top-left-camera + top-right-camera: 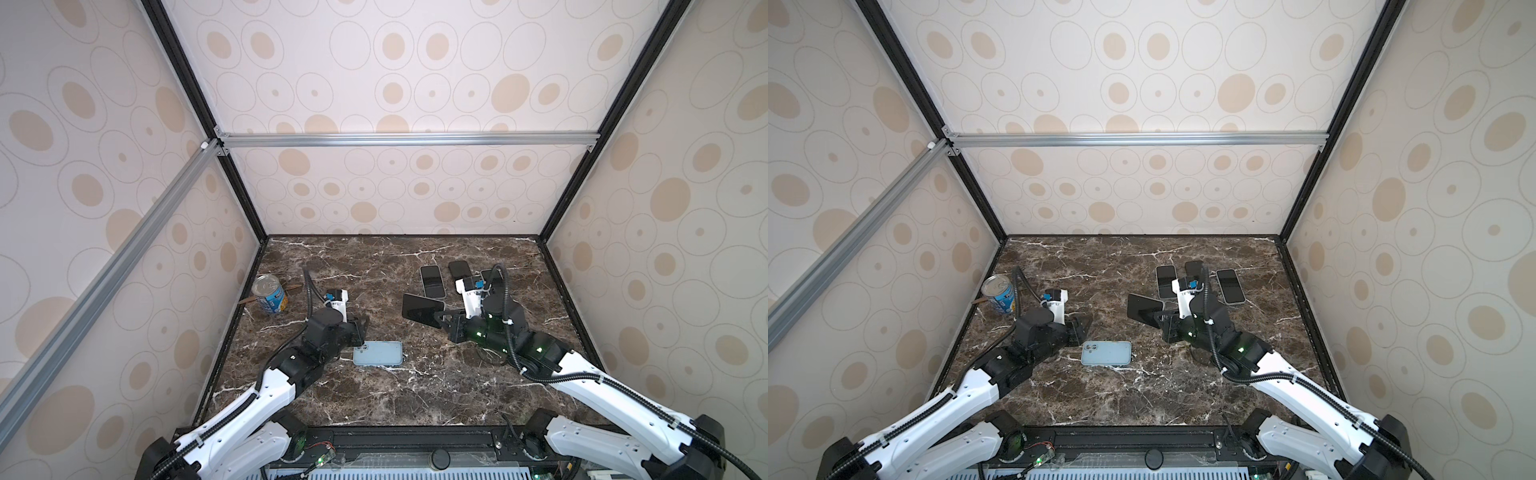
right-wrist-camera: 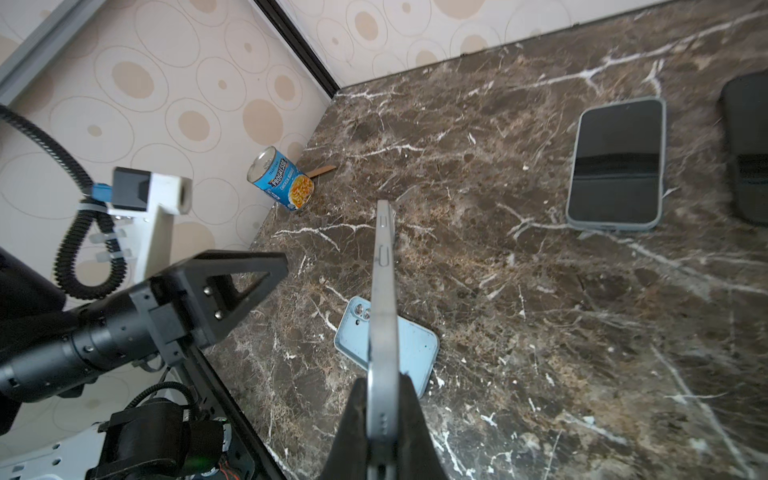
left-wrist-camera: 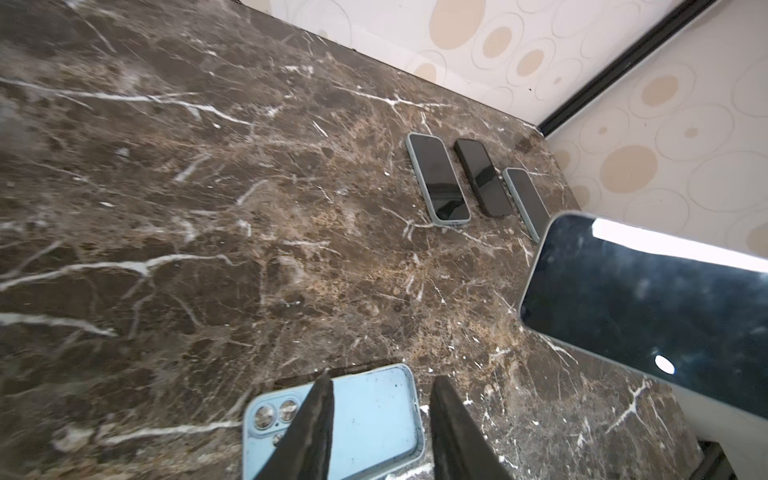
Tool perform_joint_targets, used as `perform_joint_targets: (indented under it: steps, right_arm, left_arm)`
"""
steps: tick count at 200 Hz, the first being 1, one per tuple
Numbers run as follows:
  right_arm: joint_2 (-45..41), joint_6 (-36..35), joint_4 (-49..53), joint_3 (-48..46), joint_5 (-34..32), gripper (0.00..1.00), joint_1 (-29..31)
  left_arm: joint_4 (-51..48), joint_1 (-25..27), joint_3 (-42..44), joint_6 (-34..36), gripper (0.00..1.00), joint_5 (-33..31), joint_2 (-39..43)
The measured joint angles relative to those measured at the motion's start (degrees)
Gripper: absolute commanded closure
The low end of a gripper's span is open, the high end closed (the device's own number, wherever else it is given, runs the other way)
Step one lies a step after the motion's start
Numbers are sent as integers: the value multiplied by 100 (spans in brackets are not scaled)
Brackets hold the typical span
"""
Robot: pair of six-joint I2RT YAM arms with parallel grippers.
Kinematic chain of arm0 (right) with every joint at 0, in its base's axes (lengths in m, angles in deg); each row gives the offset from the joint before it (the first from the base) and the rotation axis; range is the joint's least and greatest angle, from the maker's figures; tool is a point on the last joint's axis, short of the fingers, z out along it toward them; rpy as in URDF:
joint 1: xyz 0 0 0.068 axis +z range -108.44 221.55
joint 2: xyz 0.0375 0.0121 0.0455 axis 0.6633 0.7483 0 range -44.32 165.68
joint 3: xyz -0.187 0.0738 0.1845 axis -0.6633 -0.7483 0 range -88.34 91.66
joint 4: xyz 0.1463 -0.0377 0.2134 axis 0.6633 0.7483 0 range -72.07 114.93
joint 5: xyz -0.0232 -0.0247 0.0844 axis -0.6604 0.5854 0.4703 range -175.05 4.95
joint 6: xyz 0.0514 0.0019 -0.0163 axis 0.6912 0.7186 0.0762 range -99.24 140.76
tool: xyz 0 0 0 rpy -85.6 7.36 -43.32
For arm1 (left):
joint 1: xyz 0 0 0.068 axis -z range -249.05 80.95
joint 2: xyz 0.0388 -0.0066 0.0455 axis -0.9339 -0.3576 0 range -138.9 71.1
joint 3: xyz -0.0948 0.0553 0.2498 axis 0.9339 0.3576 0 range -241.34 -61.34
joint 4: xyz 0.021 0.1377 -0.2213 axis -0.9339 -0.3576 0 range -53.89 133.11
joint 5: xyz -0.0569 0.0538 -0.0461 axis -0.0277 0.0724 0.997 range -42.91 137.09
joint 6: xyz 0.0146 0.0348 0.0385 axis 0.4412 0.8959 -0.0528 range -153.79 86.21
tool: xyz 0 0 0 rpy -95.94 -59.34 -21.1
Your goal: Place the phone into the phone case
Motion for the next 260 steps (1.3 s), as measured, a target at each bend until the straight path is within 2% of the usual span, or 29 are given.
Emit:
perform_joint_targets:
  steps: [37, 79, 111, 137, 189, 260]
  right_arm:
    - [581, 695, -533, -350, 142, 100, 210]
    - [1445, 1325, -1187, -391, 350, 100, 551]
    - [2085, 1676, -1650, -387, 629, 100, 671]
    - [2549, 1873, -1847, -352, 887, 100, 673]
    - [2977, 2203, -2310, -330, 1233, 100, 673]
    - [3298, 2625, -2669, -306, 1565, 100, 649]
  left_arm:
    - [-463, -667, -68, 442, 58, 457, -221]
    - [-334, -1189, 260, 372, 57, 1268, -719]
    - [223, -1235, 1012, -105, 57, 1622, -704]
    - [525, -1244, 1392, -365, 58, 1672, -772]
    - [1147, -1244, 1596, -566, 63, 1912, -1156]
    - [1650, -1246, 1635, -638, 63, 2221, -1709]
